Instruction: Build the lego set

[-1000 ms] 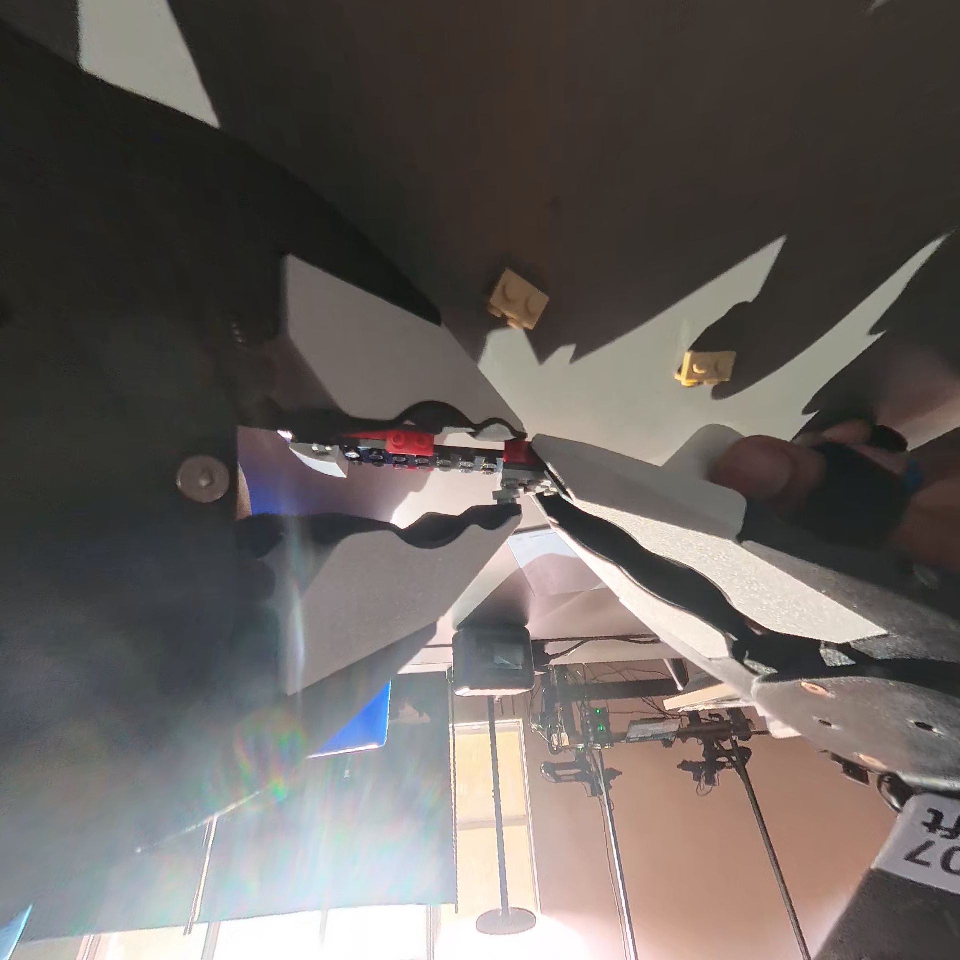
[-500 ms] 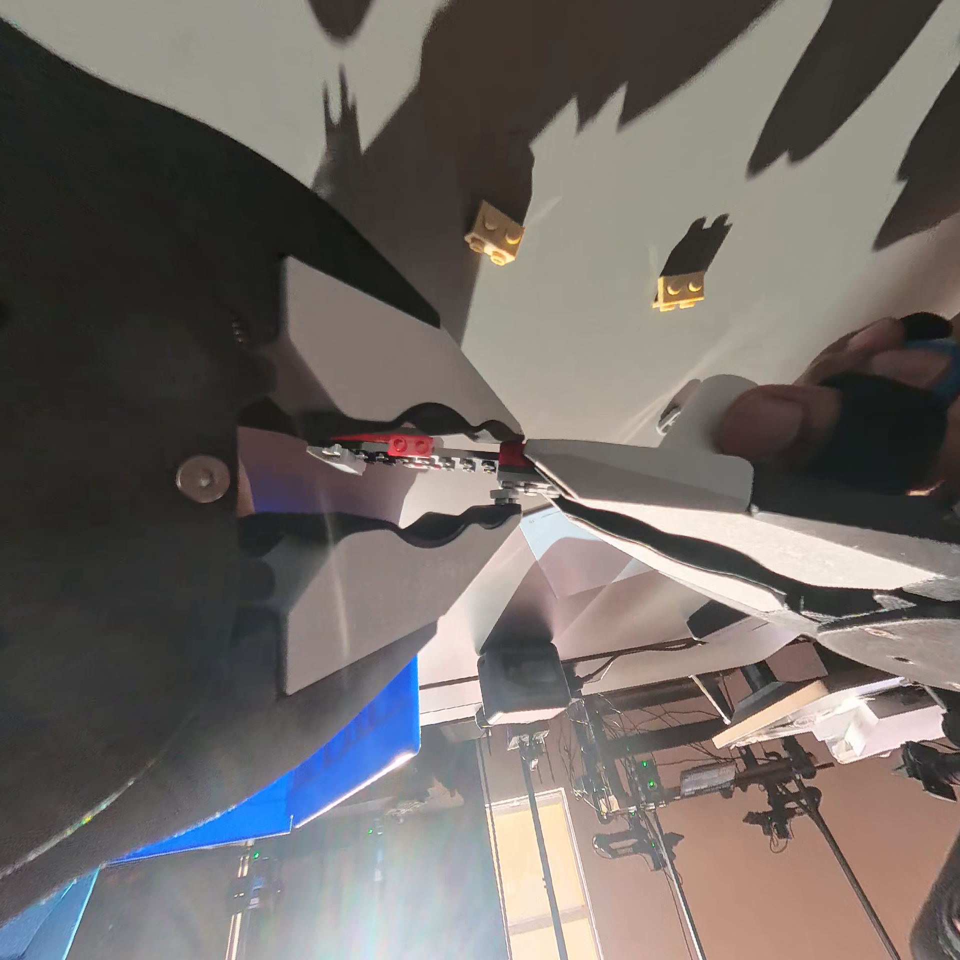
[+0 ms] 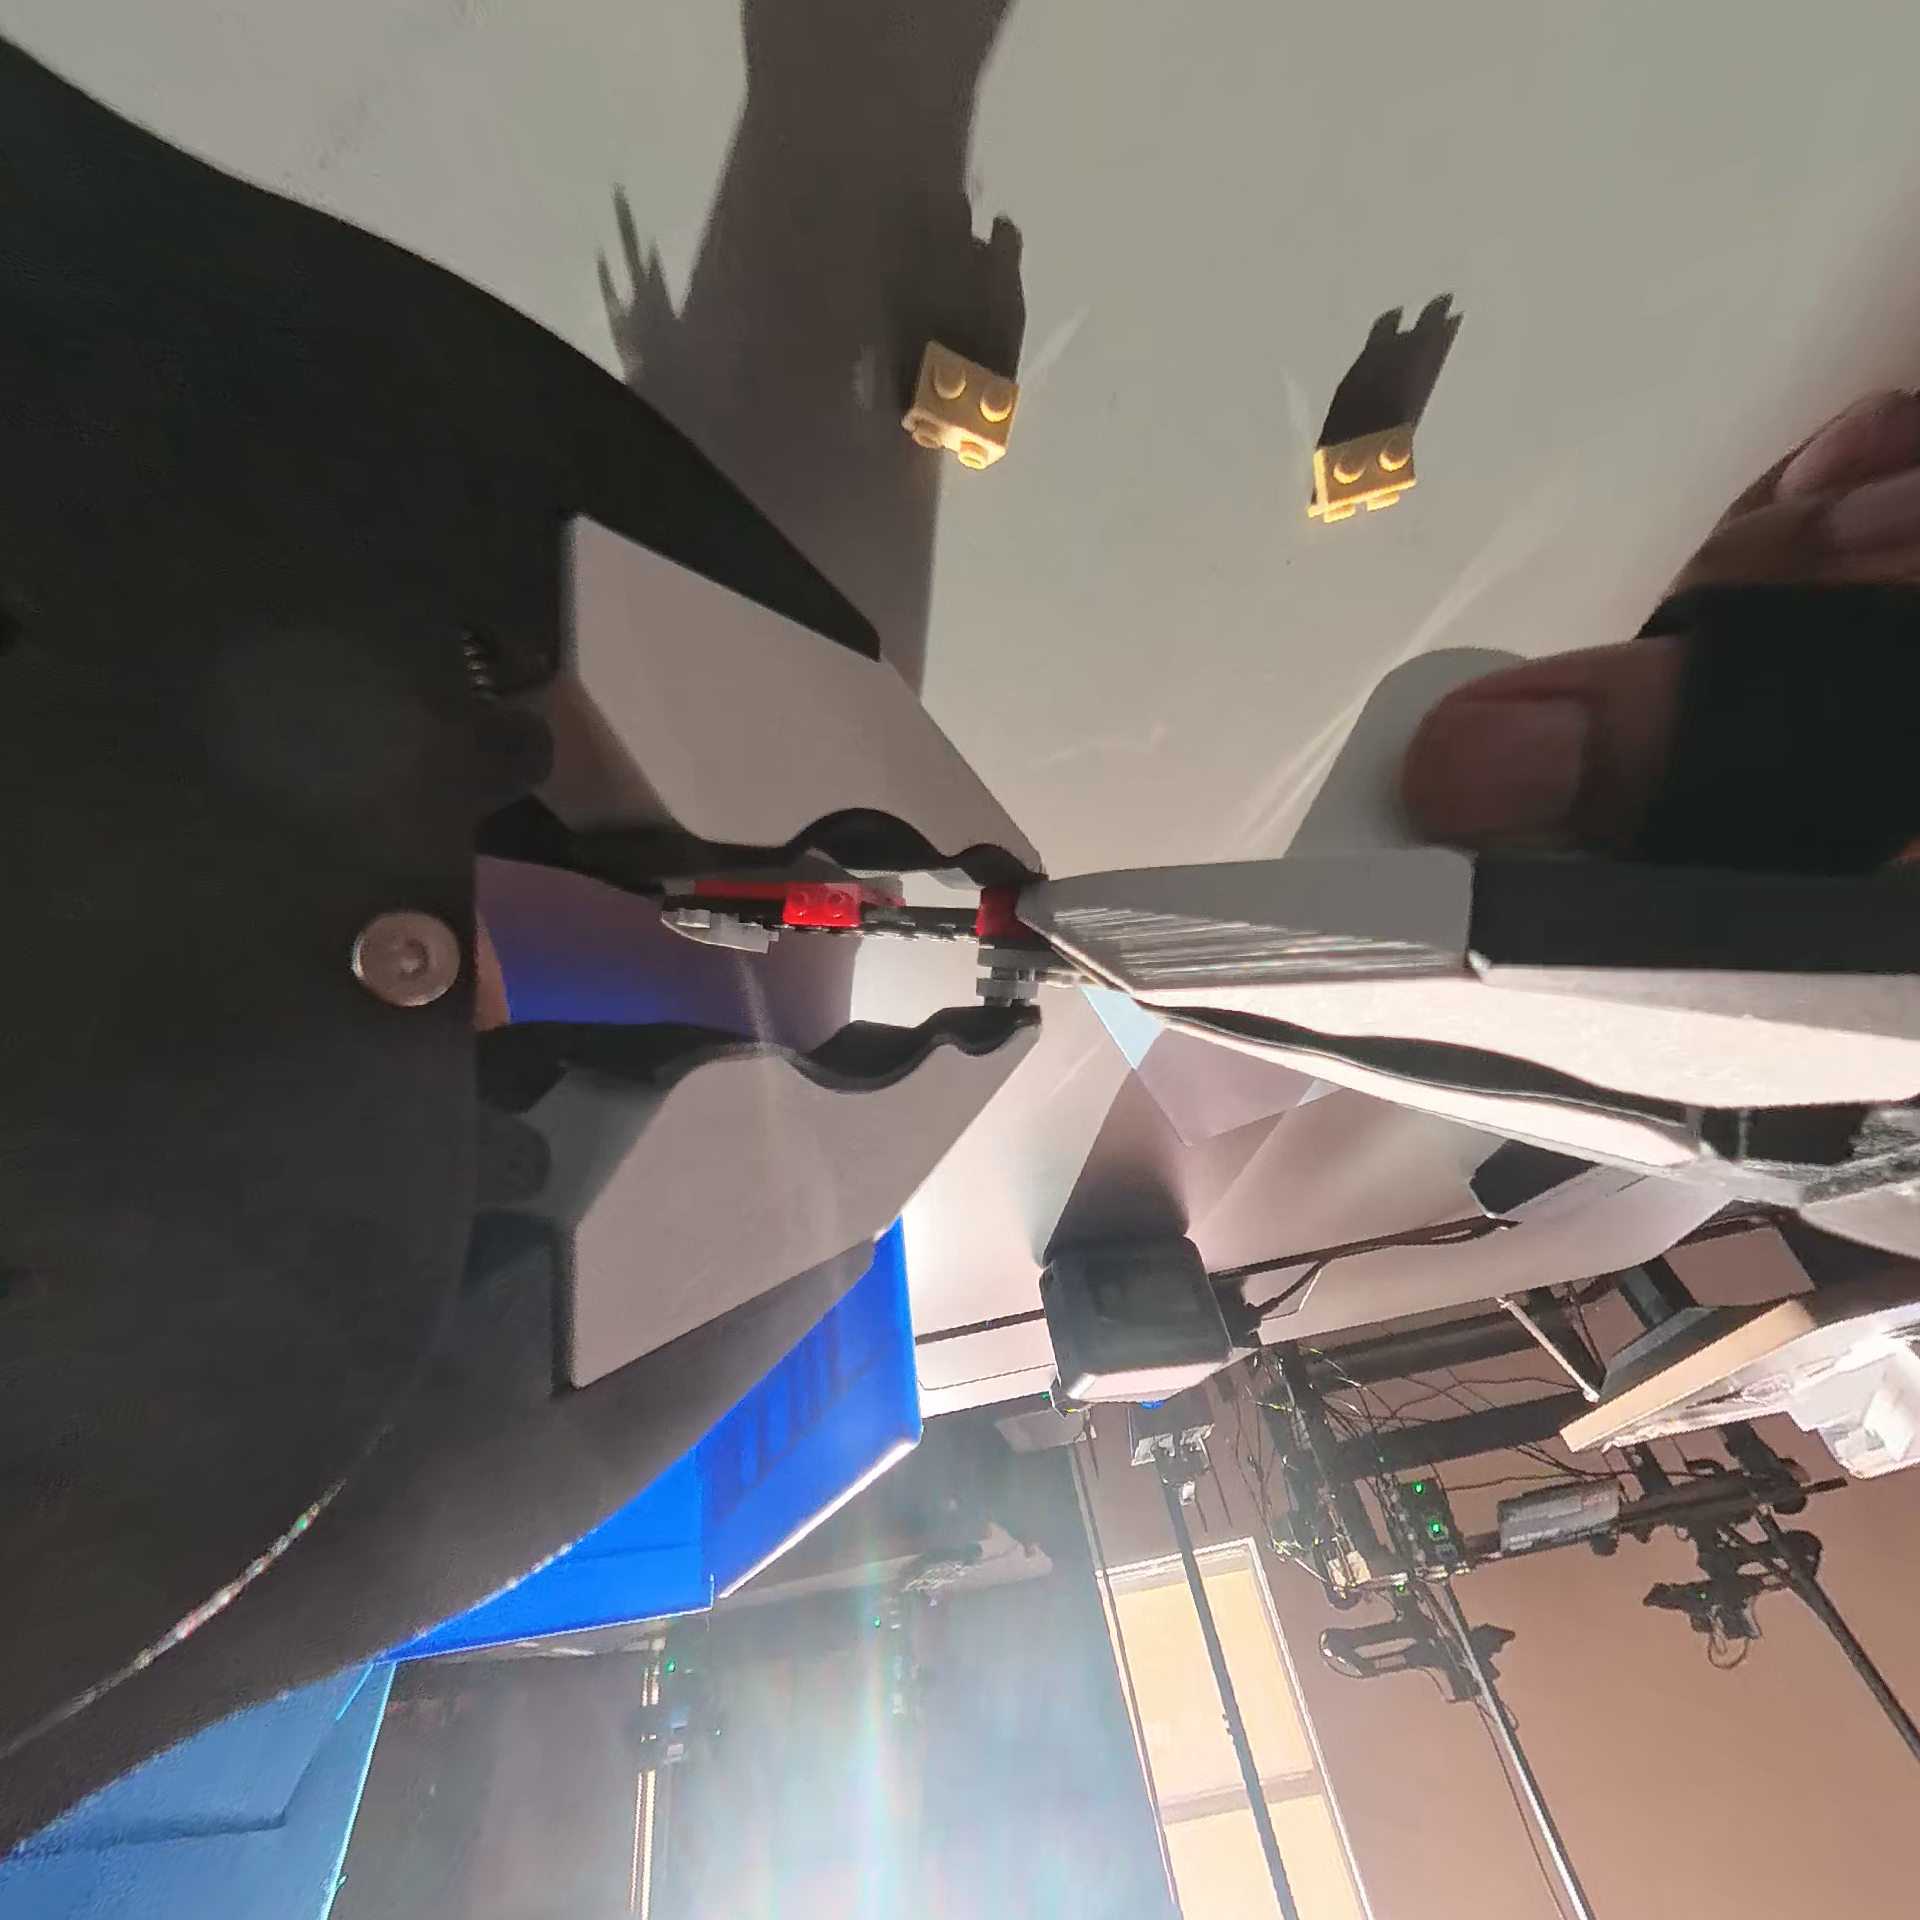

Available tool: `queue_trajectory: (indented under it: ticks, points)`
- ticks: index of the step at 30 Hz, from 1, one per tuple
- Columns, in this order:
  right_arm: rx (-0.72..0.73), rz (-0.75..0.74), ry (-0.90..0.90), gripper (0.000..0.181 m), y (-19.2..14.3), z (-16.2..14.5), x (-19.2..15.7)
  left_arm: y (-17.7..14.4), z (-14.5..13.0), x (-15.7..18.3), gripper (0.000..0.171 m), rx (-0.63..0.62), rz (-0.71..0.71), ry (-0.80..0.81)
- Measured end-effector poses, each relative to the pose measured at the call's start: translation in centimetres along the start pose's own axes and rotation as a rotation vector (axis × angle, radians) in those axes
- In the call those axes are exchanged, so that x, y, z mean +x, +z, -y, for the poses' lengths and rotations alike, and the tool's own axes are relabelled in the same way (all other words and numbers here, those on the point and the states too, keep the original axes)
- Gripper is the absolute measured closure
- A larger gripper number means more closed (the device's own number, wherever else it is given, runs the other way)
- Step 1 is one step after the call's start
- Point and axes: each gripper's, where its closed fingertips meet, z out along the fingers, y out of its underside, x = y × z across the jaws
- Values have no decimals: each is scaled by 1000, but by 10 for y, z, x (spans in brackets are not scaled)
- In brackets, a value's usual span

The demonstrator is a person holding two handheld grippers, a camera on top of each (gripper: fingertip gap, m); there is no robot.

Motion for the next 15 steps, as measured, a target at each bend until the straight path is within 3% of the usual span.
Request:
queue_trajectory:
  ticks: [15]
  points:
    - [0, -15, 42, 159, 0, 2, 9, -4, 10, -3, 147, 59, 74, -7]
